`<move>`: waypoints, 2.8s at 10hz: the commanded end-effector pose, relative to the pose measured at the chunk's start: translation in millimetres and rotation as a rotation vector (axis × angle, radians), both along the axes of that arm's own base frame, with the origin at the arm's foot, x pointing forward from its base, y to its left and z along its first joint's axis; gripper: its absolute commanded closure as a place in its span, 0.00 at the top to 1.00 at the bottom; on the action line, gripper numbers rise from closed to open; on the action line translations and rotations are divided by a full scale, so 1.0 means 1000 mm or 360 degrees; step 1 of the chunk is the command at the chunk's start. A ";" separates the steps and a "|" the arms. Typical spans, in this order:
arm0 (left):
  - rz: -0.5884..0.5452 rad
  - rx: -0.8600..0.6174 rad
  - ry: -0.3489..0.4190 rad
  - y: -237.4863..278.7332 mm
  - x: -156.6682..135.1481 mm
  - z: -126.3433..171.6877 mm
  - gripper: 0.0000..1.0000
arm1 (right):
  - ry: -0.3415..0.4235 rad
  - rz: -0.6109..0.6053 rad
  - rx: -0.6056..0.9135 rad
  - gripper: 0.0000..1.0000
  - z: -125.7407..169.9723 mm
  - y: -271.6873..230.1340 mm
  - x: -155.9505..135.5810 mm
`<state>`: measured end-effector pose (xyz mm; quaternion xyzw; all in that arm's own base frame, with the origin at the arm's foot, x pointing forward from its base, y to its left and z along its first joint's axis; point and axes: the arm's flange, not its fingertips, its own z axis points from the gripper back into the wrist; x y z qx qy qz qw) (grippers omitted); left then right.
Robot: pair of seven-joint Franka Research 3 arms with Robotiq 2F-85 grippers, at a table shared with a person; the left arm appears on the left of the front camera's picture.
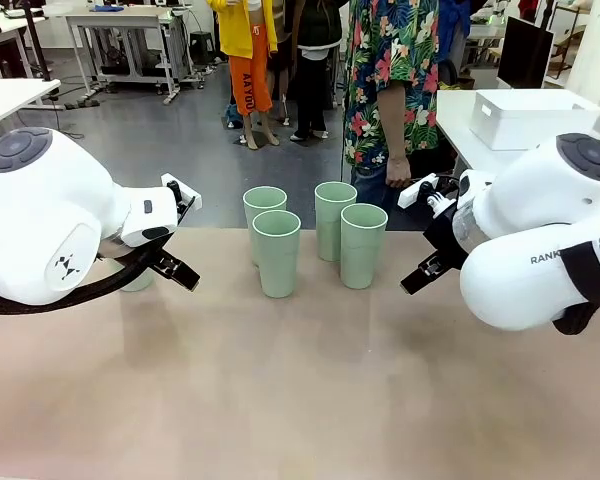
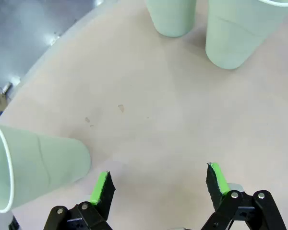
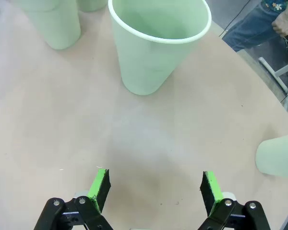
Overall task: Stack the cups and store them in the basket.
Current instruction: Pick up two Reusable plastic cups , one in each hand.
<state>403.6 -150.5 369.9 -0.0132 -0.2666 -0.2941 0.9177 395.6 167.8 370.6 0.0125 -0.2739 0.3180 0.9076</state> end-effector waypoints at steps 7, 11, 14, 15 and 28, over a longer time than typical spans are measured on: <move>-0.0281 -0.0291 0.0085 0.076 0.030 0.107 1.00 | -0.0046 -0.0124 -0.0081 1.00 0.082 -0.094 -0.011; -0.0610 -0.0369 0.0082 0.157 0.028 0.176 1.00 | -0.0296 -0.0037 0.0116 1.00 0.106 -0.164 -0.031; -0.0919 -0.0411 0.0043 0.234 0.036 0.192 1.00 | -0.0472 0.0065 0.0283 1.00 0.094 -0.213 -0.022; -0.1023 -0.0407 -0.0038 0.253 0.038 0.186 1.00 | -0.0475 0.0128 0.0299 1.00 0.087 -0.218 -0.010; -0.1184 -0.0691 -0.0140 0.343 0.031 0.204 1.00 | -0.0340 0.0202 0.0439 1.00 0.189 -0.335 0.092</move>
